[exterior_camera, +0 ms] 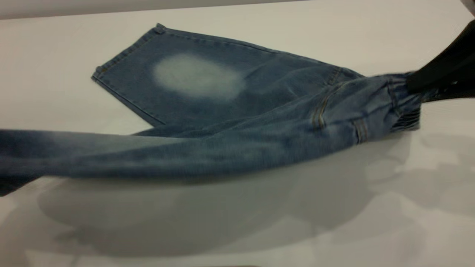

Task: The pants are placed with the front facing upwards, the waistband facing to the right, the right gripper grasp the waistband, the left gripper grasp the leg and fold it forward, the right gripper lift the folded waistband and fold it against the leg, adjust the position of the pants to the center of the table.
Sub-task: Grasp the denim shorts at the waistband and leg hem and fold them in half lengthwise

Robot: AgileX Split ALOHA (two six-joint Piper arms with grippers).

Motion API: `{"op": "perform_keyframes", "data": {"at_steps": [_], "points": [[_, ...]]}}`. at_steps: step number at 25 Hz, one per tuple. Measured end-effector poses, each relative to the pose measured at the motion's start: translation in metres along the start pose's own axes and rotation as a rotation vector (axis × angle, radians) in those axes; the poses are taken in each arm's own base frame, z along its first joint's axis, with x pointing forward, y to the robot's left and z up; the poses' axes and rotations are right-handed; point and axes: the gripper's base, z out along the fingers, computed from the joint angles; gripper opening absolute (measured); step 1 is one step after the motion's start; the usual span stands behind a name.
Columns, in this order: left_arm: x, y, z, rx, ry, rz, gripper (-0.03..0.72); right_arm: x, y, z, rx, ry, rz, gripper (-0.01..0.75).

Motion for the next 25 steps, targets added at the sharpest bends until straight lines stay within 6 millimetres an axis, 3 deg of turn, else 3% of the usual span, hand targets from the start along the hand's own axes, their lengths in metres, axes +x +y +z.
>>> {"op": "perform_keyframes", "data": {"at_steps": [4, 7, 8, 9, 17, 25], "points": [[-0.026, 0.012, -0.002, -0.048, -0.105, -0.009, 0.046, -0.005, -0.002, -0.001, 0.024, -0.066, 0.057, 0.051], [-0.057, 0.026, 0.005, -0.075, -0.158, -0.003, 0.046, -0.01, -0.003, 0.0, 0.019, -0.124, 0.127, 0.051], [-0.088, 0.039, 0.023, -0.081, -0.17, 0.004, 0.046, -0.017, -0.009, 0.005, -0.001, -0.17, 0.231, 0.051], [-0.131, 0.056, 0.059, -0.083, -0.185, 0.008, 0.046, -0.025, -0.024, 0.018, -0.023, -0.209, 0.405, 0.051], [-0.203, 0.055, 0.13, -0.054, -0.202, 0.07, 0.046, -0.047, -0.047, 0.041, -0.024, -0.209, 0.634, 0.051], [-0.25, 0.057, 0.171, -0.06, -0.253, 0.083, 0.048, -0.074, -0.054, 0.052, -0.026, -0.232, 0.696, 0.051]]}}
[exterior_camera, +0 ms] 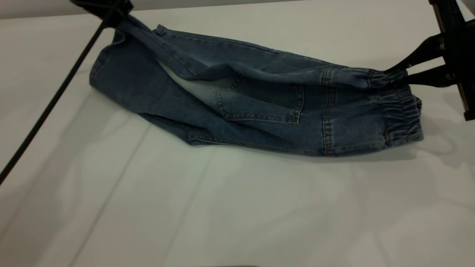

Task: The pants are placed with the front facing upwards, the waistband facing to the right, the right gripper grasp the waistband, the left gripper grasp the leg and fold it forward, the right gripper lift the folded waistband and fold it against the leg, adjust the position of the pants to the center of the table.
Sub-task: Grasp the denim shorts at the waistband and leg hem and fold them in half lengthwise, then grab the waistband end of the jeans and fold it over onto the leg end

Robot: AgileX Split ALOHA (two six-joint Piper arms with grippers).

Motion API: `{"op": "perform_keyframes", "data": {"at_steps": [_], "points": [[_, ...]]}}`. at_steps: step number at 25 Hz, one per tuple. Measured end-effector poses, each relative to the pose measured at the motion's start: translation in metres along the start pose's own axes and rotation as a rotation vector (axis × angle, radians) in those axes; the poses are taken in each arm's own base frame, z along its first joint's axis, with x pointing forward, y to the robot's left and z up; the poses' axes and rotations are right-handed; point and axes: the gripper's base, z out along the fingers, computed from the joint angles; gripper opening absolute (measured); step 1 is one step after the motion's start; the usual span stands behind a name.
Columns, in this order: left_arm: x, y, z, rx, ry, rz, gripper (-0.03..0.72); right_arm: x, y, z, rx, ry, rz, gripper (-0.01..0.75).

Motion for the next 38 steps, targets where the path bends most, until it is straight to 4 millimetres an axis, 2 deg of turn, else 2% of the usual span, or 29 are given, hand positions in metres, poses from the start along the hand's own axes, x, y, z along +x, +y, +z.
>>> {"op": "perform_keyframes", "data": {"at_steps": [5, 10, 14, 19, 21, 22, 23, 24, 27, 35, 38], "points": [[-0.011, 0.003, 0.021, -0.01, -0.024, 0.0, 0.049, -0.009, -0.002, 0.001, 0.047, -0.069, 0.056, 0.051], [-0.003, -0.002, 0.042, 0.004, 0.006, 0.0, 0.055, -0.014, -0.007, 0.001, 0.09, -0.127, 0.076, 0.052], [0.002, -0.004, 0.049, 0.009, 0.014, -0.013, 0.086, -0.016, -0.008, 0.0, 0.109, -0.152, 0.078, 0.069], [-0.002, -0.003, 0.05, -0.005, -0.026, -0.05, 0.227, -0.02, -0.005, 0.0, 0.111, -0.181, 0.106, 0.161], [-0.002, -0.003, 0.05, -0.007, -0.031, -0.065, 0.291, -0.023, -0.001, 0.0, 0.102, -0.191, 0.109, 0.232], [-0.002, -0.002, 0.05, -0.008, -0.034, -0.09, 0.351, -0.024, 0.002, 0.0, 0.094, -0.196, 0.109, 0.302], [-0.002, -0.002, 0.05, -0.007, -0.034, -0.104, 0.37, -0.025, 0.003, 0.001, 0.091, -0.198, 0.106, 0.339], [-0.002, -0.002, 0.05, -0.007, -0.034, -0.119, 0.398, -0.025, 0.005, 0.001, 0.086, -0.196, 0.093, 0.41], [-0.002, -0.003, 0.05, -0.003, -0.022, -0.125, 0.407, -0.022, 0.008, 0.001, 0.06, -0.153, 0.029, 0.463], [-0.004, 0.0, 0.035, 0.008, 0.028, -0.133, 0.412, 0.003, 0.033, -0.01, -0.092, 0.036, -0.282, 0.475], [-0.01, 0.002, 0.025, 0.002, 0.017, -0.134, 0.41, 0.015, 0.038, -0.019, -0.083, 0.11, -0.417, 0.477]]}}
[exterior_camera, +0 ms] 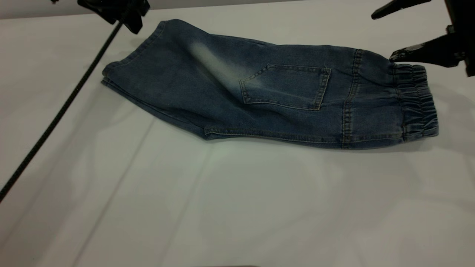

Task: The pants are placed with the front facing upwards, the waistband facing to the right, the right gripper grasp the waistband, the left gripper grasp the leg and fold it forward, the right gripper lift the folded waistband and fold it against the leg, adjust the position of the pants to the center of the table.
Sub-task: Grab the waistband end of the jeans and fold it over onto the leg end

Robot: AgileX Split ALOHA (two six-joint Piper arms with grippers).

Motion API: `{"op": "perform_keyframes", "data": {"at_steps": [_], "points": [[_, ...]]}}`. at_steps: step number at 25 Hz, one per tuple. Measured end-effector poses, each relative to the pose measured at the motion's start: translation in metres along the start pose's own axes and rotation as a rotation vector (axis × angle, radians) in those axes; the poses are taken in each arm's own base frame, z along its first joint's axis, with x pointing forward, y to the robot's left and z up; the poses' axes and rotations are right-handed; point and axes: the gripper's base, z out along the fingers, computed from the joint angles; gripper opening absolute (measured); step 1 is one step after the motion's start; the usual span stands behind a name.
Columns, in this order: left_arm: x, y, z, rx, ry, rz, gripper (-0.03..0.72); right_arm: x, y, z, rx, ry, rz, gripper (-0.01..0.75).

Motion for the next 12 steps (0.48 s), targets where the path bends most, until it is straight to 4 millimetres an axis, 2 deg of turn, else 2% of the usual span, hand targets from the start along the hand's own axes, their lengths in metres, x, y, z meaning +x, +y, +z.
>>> {"op": "perform_keyframes", "data": {"at_steps": [6, 12], "points": [[-0.005, 0.002, -0.01, -0.004, -0.009, 0.001, 0.399, 0.019, -0.014, -0.007, 0.196, 0.205, -0.082, 0.477], [-0.005, 0.002, -0.011, -0.002, 0.001, 0.0, 0.391, 0.02, -0.028, -0.01, 0.338, 0.24, -0.115, 0.503]]}}
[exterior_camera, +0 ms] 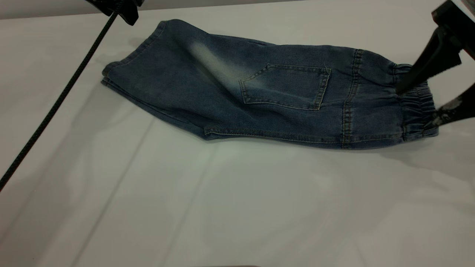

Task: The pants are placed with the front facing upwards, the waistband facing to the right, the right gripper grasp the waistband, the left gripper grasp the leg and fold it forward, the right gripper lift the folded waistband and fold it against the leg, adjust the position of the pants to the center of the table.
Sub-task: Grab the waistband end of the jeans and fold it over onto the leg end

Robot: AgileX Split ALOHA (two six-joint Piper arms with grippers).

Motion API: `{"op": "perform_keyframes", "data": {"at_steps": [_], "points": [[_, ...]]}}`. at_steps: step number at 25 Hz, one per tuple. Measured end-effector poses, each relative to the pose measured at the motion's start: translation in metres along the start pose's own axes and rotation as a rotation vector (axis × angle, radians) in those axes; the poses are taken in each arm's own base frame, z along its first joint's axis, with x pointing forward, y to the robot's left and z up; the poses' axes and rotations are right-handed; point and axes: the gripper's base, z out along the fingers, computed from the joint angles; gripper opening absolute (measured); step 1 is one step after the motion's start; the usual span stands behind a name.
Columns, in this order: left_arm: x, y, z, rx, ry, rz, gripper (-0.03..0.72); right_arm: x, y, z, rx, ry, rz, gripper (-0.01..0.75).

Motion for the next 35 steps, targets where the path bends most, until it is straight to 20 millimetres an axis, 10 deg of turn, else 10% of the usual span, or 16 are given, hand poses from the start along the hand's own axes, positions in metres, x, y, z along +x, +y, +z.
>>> {"op": "perform_keyframes", "data": {"at_steps": [10, 35], "points": [[0.0, 0.0, 0.0, 0.002, 0.005, -0.003, 0.391, -0.007, -0.037, 0.043, 0.062, 0.091, 0.168, 0.588], [0.004, -0.001, 0.0, 0.012, 0.049, -0.004, 0.391, -0.043, -0.033, 0.038, -0.003, -0.234, 0.104, 0.469]]}}
